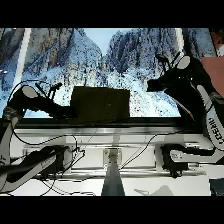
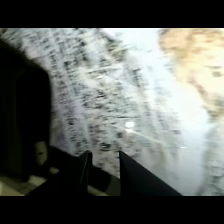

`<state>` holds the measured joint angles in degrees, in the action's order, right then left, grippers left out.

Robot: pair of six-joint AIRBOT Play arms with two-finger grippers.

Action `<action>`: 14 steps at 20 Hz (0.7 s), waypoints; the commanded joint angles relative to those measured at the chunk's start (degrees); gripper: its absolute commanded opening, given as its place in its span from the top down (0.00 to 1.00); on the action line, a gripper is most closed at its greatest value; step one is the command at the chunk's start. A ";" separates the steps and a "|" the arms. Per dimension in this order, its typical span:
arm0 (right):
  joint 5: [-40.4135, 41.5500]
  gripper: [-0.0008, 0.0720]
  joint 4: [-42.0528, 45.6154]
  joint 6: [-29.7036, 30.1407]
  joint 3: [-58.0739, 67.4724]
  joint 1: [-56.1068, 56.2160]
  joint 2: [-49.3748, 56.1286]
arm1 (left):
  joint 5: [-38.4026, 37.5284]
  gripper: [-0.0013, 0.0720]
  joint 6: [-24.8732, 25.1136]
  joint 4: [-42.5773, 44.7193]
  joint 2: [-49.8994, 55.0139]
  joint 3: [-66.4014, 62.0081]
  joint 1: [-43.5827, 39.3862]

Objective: Fold the clothes and pants, and hang the long-sleeved shirts on hangers.

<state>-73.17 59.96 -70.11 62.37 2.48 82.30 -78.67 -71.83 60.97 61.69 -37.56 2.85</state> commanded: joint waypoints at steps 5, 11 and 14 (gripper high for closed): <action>16.92 0.13 -27.98 10.16 -18.69 5.60 0.17 | 0.02 0.22 -1.68 -0.20 0.02 0.02 0.00; 18.29 0.14 -26.67 -1.09 -13.92 9.01 8.37 | 0.04 0.22 -1.66 -0.13 0.02 0.02 0.00; 13.16 0.15 -28.04 -1.22 -10.08 10.82 11.63 | 1.25 0.22 -1.64 -0.15 0.02 0.02 0.00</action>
<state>-57.06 32.12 -69.49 49.52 11.68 90.76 -78.39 -73.49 60.82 61.69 -37.56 2.85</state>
